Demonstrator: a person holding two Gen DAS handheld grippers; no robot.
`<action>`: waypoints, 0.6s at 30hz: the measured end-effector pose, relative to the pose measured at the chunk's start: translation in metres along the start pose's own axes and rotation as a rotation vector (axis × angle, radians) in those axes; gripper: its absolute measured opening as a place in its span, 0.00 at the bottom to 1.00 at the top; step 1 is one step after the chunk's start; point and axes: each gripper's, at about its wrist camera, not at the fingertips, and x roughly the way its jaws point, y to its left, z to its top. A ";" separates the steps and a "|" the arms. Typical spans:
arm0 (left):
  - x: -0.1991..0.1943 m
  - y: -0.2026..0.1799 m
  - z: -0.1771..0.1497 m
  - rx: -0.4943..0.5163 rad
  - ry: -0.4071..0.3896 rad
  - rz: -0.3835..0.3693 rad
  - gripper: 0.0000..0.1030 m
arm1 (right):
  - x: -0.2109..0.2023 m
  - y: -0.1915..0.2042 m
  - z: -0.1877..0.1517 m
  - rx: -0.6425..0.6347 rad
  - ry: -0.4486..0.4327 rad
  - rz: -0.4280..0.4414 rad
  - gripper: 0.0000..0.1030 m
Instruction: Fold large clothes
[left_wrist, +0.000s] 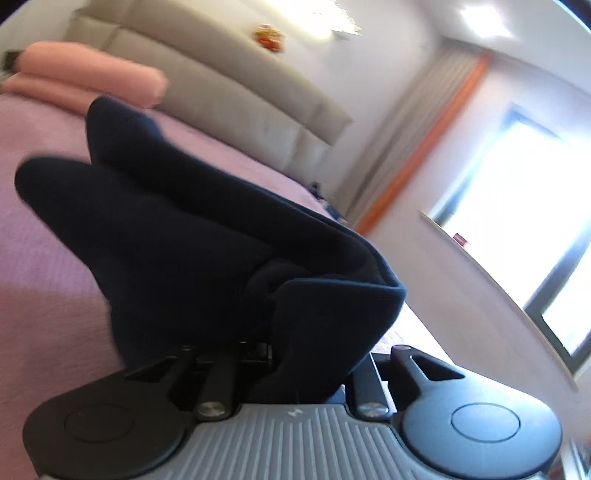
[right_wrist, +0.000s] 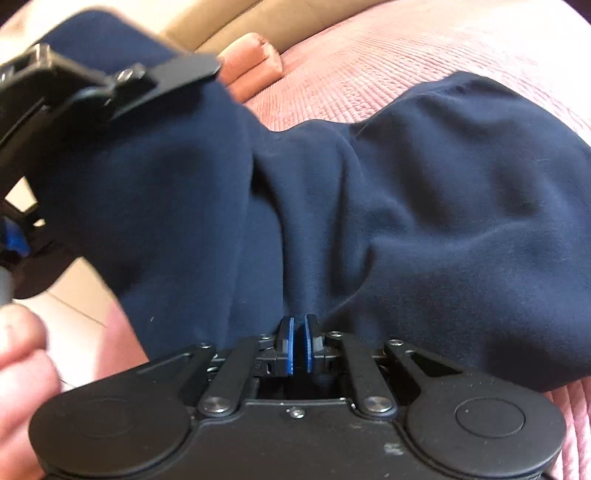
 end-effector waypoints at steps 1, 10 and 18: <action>0.010 -0.010 -0.001 0.009 0.007 -0.017 0.20 | -0.005 -0.008 0.003 0.040 -0.003 0.026 0.07; 0.120 -0.075 -0.028 0.104 0.175 -0.007 0.21 | -0.091 -0.087 0.024 0.156 -0.046 -0.056 0.18; 0.160 -0.130 -0.106 0.517 0.393 0.093 0.67 | -0.145 -0.146 0.058 0.061 -0.097 -0.340 0.18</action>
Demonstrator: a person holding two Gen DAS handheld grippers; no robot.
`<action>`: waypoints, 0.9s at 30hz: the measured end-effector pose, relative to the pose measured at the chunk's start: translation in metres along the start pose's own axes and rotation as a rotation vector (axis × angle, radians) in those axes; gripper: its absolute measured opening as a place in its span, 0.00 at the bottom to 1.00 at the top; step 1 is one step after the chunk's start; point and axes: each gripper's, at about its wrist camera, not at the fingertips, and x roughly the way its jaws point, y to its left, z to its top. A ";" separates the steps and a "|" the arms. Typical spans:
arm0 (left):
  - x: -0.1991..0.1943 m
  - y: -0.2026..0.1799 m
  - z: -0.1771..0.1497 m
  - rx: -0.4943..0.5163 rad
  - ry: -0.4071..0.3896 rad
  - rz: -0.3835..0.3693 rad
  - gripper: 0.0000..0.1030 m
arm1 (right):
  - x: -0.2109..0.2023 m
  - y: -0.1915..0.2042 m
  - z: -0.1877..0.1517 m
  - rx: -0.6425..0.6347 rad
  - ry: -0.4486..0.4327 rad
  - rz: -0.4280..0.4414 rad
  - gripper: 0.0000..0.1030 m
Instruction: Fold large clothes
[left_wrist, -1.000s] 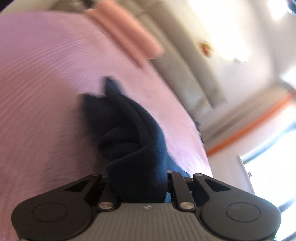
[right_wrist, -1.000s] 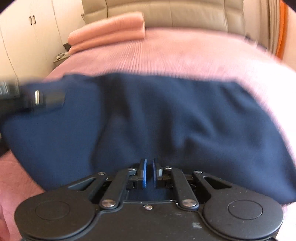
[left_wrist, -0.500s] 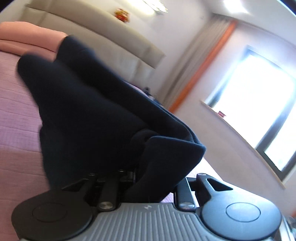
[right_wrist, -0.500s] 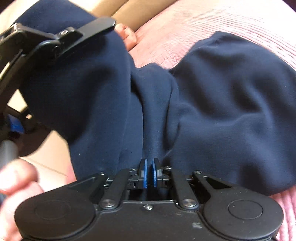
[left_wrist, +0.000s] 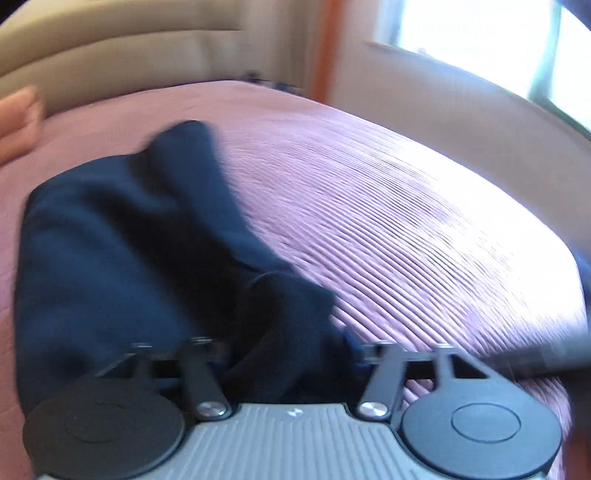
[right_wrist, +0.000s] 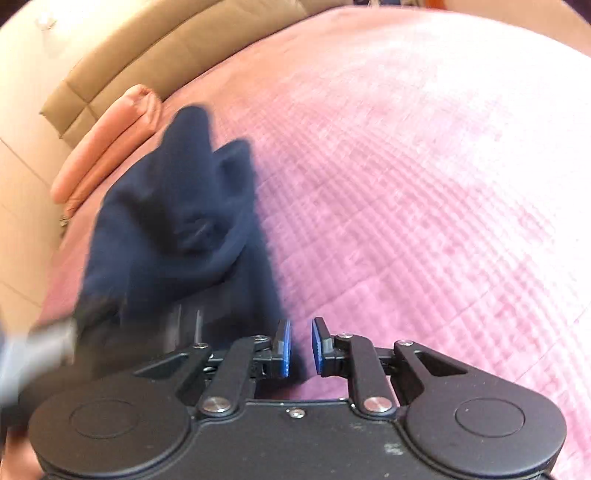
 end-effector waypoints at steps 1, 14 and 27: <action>-0.001 -0.006 -0.007 0.019 0.028 -0.017 0.67 | -0.004 0.000 0.007 -0.013 -0.017 -0.001 0.18; -0.109 0.049 0.004 -0.233 -0.148 0.000 0.52 | 0.033 0.109 0.036 -0.350 -0.053 0.155 0.17; -0.028 0.056 -0.072 -0.282 0.169 0.028 0.04 | 0.078 0.109 0.026 -0.506 -0.035 -0.178 0.00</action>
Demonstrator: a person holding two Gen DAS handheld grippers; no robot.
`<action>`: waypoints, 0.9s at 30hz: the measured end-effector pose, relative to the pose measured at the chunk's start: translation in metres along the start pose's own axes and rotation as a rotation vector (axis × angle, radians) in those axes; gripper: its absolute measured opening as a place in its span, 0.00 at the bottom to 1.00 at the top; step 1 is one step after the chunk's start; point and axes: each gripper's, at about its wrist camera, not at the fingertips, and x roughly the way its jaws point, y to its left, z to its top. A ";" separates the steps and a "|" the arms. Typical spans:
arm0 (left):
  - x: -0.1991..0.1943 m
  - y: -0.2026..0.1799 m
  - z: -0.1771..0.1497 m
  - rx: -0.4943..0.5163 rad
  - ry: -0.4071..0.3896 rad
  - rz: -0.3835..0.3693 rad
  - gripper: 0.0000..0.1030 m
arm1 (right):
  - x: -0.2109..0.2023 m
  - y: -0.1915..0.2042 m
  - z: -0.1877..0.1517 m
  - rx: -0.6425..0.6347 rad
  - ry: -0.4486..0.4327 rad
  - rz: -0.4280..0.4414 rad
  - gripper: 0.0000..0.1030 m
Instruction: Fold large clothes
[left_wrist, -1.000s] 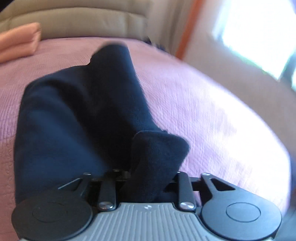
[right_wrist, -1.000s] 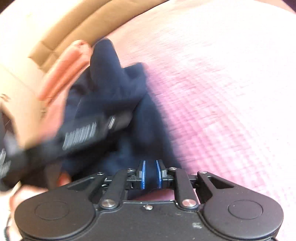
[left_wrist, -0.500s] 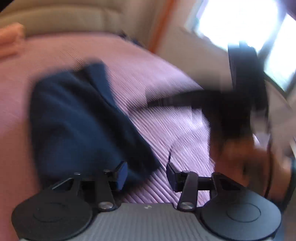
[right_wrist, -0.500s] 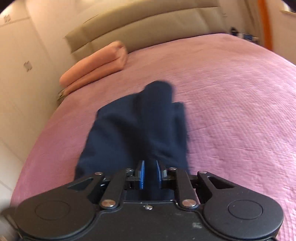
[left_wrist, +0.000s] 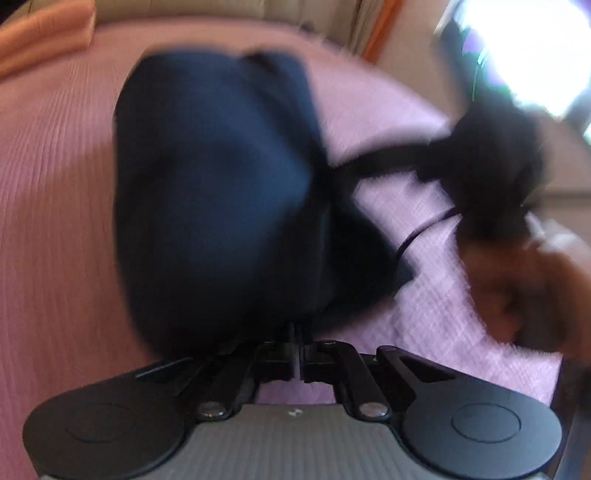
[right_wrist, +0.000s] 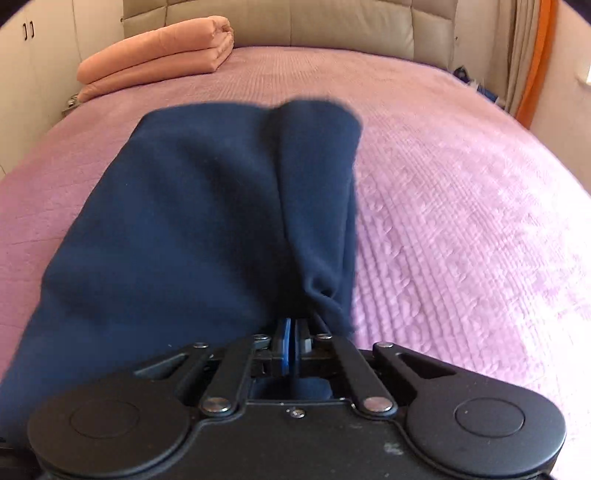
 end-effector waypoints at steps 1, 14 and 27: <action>-0.008 0.007 -0.001 -0.025 -0.021 -0.018 0.04 | -0.004 -0.006 0.006 0.021 -0.019 -0.007 0.00; 0.000 0.065 0.085 -0.178 -0.223 -0.228 0.12 | 0.033 -0.008 0.131 -0.015 -0.112 0.352 0.11; 0.030 0.093 0.054 -0.179 -0.184 -0.250 0.04 | 0.154 -0.060 0.132 0.056 0.002 -0.163 0.06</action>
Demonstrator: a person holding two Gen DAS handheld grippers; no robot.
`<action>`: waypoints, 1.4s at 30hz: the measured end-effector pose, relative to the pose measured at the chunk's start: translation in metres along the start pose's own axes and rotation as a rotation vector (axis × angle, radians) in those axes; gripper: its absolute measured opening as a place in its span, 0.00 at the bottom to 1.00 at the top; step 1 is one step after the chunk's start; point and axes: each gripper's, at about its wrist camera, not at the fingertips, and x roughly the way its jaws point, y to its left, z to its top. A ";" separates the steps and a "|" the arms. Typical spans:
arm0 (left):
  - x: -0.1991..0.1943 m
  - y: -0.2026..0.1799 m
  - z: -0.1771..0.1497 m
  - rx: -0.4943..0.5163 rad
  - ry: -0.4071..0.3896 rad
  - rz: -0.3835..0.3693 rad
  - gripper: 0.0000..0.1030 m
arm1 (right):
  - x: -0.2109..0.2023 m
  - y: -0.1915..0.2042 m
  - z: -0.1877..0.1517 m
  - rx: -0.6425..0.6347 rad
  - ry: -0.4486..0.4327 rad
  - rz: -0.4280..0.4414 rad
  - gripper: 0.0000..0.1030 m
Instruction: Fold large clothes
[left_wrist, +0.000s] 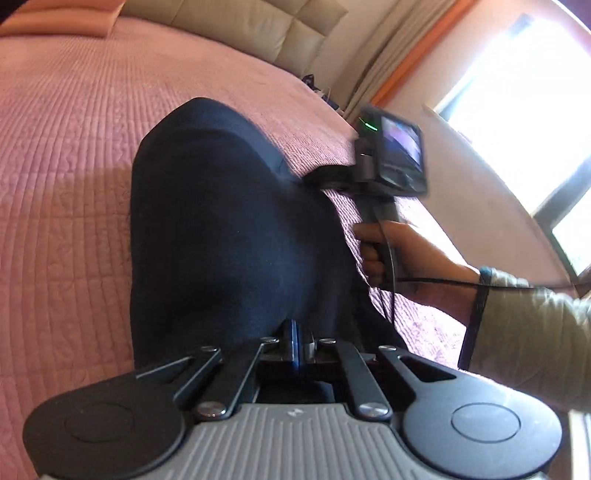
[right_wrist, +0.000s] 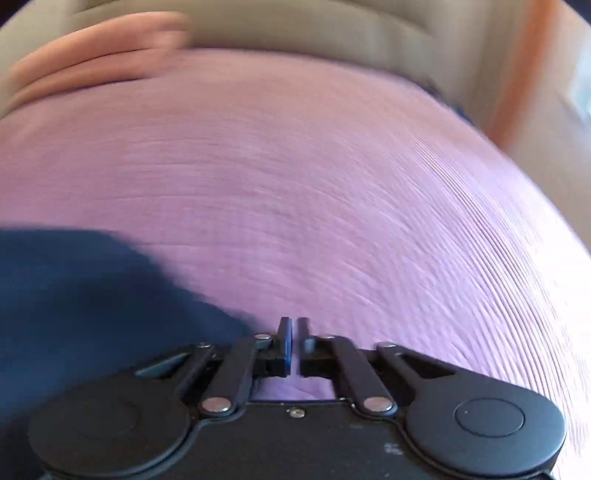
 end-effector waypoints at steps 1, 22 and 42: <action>0.000 0.001 0.005 -0.004 0.003 -0.005 0.04 | -0.013 -0.017 0.000 0.049 -0.003 0.011 0.07; 0.011 0.044 0.075 -0.115 -0.145 -0.068 0.11 | -0.152 -0.007 -0.101 -0.028 -0.005 0.167 0.20; -0.038 0.001 -0.028 -0.047 0.016 0.056 0.05 | -0.164 -0.022 -0.179 0.055 0.280 0.303 0.00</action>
